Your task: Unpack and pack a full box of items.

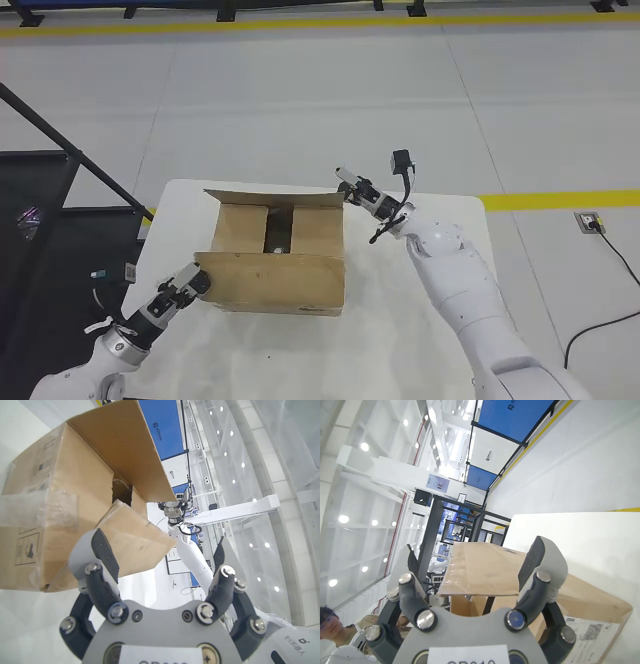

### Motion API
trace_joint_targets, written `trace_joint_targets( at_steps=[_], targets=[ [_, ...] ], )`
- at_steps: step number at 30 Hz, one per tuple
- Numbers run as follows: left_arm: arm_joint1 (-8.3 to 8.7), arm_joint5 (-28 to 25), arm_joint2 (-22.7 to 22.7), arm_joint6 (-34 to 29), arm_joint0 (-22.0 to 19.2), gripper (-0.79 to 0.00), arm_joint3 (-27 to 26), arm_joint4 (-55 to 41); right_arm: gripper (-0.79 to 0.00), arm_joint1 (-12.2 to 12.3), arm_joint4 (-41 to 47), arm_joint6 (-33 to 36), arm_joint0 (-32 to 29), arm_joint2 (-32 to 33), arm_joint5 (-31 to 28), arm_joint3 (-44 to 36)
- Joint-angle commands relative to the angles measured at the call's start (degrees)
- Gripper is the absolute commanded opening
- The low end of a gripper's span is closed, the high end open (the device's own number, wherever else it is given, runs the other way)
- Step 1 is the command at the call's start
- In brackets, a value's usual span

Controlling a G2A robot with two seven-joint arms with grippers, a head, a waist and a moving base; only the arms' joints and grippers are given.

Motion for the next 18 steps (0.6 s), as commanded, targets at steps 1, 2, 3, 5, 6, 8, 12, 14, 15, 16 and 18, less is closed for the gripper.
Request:
trace_joint_targets(
  at_steps=[1, 2, 3, 5, 6, 8, 12, 14, 15, 16, 18],
  targets=[
    [-0.04, 0.22, 0.55, 1.06, -0.05, 0.000, -0.20, 1.58, 0.000, 0.58, 1.96, 3.38, -0.56, 0.98, -1.43, -1.14],
    [-0.07, 0.37, 0.94, 1.56, -0.10, 0.000, -0.35, 2.29, 0.000, 0.86, 2.67, 4.88, -0.89, 1.34, -1.90, -2.02],
    [-0.09, 0.49, 1.33, 1.96, -0.18, 0.000, -0.45, 2.97, 0.000, 1.08, 3.70, 6.80, -1.39, 1.60, -2.34, -3.11],
    [-0.16, 0.63, 2.10, 2.90, -0.43, 0.000, -0.54, 3.94, 0.000, 1.57, 4.74, 10.21, -2.42, 1.90, -2.67, -5.58],
    [-0.20, 0.73, 2.52, 3.14, -0.58, 0.000, -0.52, 4.28, 0.000, 1.78, 5.15, 11.57, -2.97, 1.97, -2.47, -6.92],
    [-0.24, 0.98, 3.27, 3.55, -1.05, 0.000, -0.35, 4.97, 0.000, 2.19, 5.48, 13.64, -4.15, 2.02, -1.84, -9.83],
    [-0.34, 1.62, 4.88, 4.27, -2.20, 0.000, 0.09, 6.38, 0.000, 3.00, 5.23, 19.01, -6.52, 1.45, 1.25, -16.20],
    [-0.36, 1.87, 5.58, 3.95, -2.81, 0.000, 0.42, 6.61, 0.000, 3.52, 2.95, 20.59, -7.21, 1.06, 4.71, -19.30],
    [-0.37, 2.05, 5.90, 3.96, -3.15, 0.000, 0.60, 6.84, 0.000, 3.70, 1.72, 21.28, -7.65, 0.63, 6.70, -20.90],
    [-0.39, 2.20, 6.26, 4.01, -3.50, 0.000, 0.82, 7.03, 0.000, 3.87, 0.64, 21.53, -8.04, 0.28, 8.77, -22.49],
    [-0.44, 2.64, 7.01, 4.21, -4.29, 0.000, 1.30, 7.48, 0.000, 4.12, -2.07, 20.37, -8.97, -0.43, 13.42, -25.37]
  ],
)
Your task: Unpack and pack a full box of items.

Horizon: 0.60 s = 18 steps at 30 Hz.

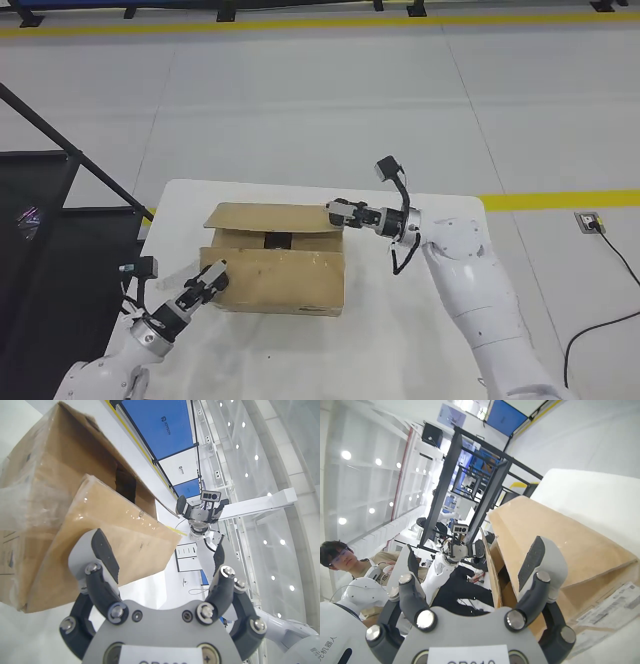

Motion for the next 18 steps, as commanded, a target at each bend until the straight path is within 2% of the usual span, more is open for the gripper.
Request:
trace_joint_targets(
  at_steps=[1, 4, 8, 18],
  targets=[
    [-0.05, 0.38, 0.74, 0.30, -0.79, 0.000, 0.49, 0.51, 0.000, 0.16, -2.88, -2.06, -0.80, -0.74, 5.26, -2.90],
    [-0.15, 1.39, 1.83, 1.21, -2.12, 0.000, 1.37, 1.49, 0.000, 0.20, -7.06, -6.57, -2.39, -2.33, 12.91, -7.21],
    [-0.29, 2.94, 3.33, 2.84, -3.67, 0.000, 2.17, 3.72, 0.000, 0.14, -7.88, -8.41, -3.79, -3.98, 20.22, -11.26],
    [-0.60, 4.43, 5.87, 3.98, -6.25, 0.000, 3.82, 4.86, 0.000, 0.47, -7.94, -7.22, -5.69, -6.68, 24.55, -13.99]
  ],
)
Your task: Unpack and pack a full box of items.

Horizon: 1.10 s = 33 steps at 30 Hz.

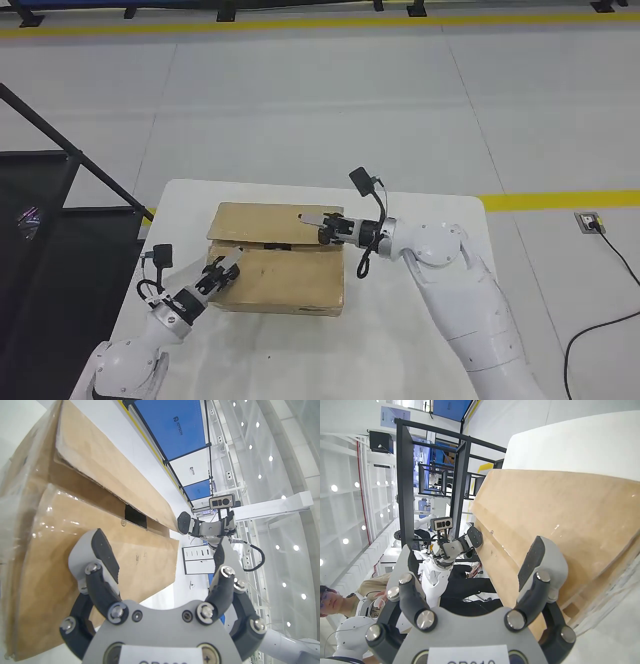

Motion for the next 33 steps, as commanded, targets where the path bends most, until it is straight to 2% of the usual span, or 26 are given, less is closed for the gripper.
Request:
trace_joint_targets(
  at_steps=[1, 9, 17, 20, 31, 33],
  targets=[
    [-0.02, -0.17, 0.15, 0.06, -0.16, 0.000, 0.17, 0.09, 0.000, 0.08, -0.48, 0.33, -0.31, -0.61, 0.46, 0.01],
    [-0.10, -0.09, -1.42, 2.43, -0.19, 0.000, 0.71, -1.70, 0.000, 0.55, 1.99, 0.86, -1.62, -0.62, -0.69, 2.19],
    [-0.03, 1.14, -9.15, 6.32, 2.82, 0.000, 1.68, -11.27, 0.000, 0.82, 2.71, 1.37, -1.86, -0.96, -2.18, 2.64],
    [0.18, 1.66, -11.76, 6.37, 4.94, 0.000, 2.31, -10.76, 0.000, 0.82, 2.71, 1.37, -1.86, -0.96, -2.18, 2.64],
    [0.24, 1.52, -12.12, 6.33, 5.17, 0.000, 2.26, -10.21, 0.000, 0.82, 2.71, 1.37, -1.86, -0.96, -2.18, 2.64],
    [0.04, 2.95, -11.57, 5.93, 5.25, 0.000, 4.36, -13.50, 0.000, 0.82, 2.71, 1.37, -1.86, -0.96, -2.18, 2.64]
  ],
)
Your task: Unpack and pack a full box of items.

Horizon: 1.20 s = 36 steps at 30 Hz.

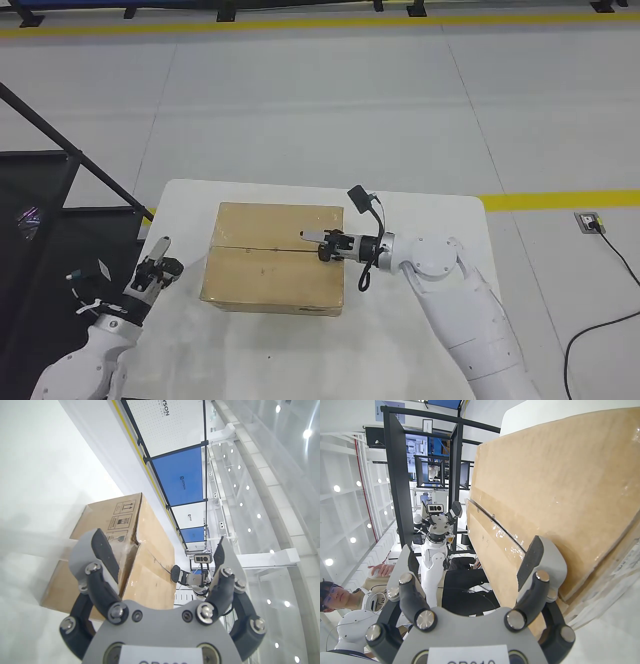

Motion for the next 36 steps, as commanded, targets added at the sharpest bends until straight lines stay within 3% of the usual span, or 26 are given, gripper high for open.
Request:
trace_joint_targets(
  at_steps=[1, 6, 14, 20, 26, 31, 36],
  targets=[
    [-0.24, 1.80, 0.60, -0.34, -0.46, 0.000, 2.90, -4.82, 0.000, 0.00, 0.00, 0.00, 0.00, 0.00, 0.00, 0.00],
    [-0.97, 1.77, 3.23, 0.90, -1.24, 0.000, 9.29, -10.07, 0.000, 0.00, 0.00, 0.00, 0.00, 0.00, 0.00, 0.00],
    [-1.89, 1.57, 6.08, 2.43, -2.34, 0.000, 14.57, -14.67, 0.000, 0.00, 0.00, 0.00, 0.00, 0.00, 0.00, 0.00],
    [-2.62, 5.48, 9.79, 5.55, -7.82, 0.000, 19.97, -14.19, 0.000, 0.00, 0.00, 0.00, 0.00, 0.00, 0.00, 0.00],
    [-3.54, 5.92, 11.68, 7.82, -13.35, 0.000, 25.67, -17.99, 0.000, 0.00, 0.00, 0.00, 0.00, 0.00, 0.00, 0.00],
    [-3.78, 2.21, 10.60, 8.34, -14.22, 0.000, 26.14, -19.79, 0.000, 0.00, 0.00, 0.00, 0.00, 0.00, 0.00, 0.00],
    [-3.57, -0.50, 8.45, 8.27, -12.26, 0.000, 22.59, -18.96, 0.000, 0.00, 0.00, 0.00, 0.00, 0.00, 0.00, 0.00]
  ],
)
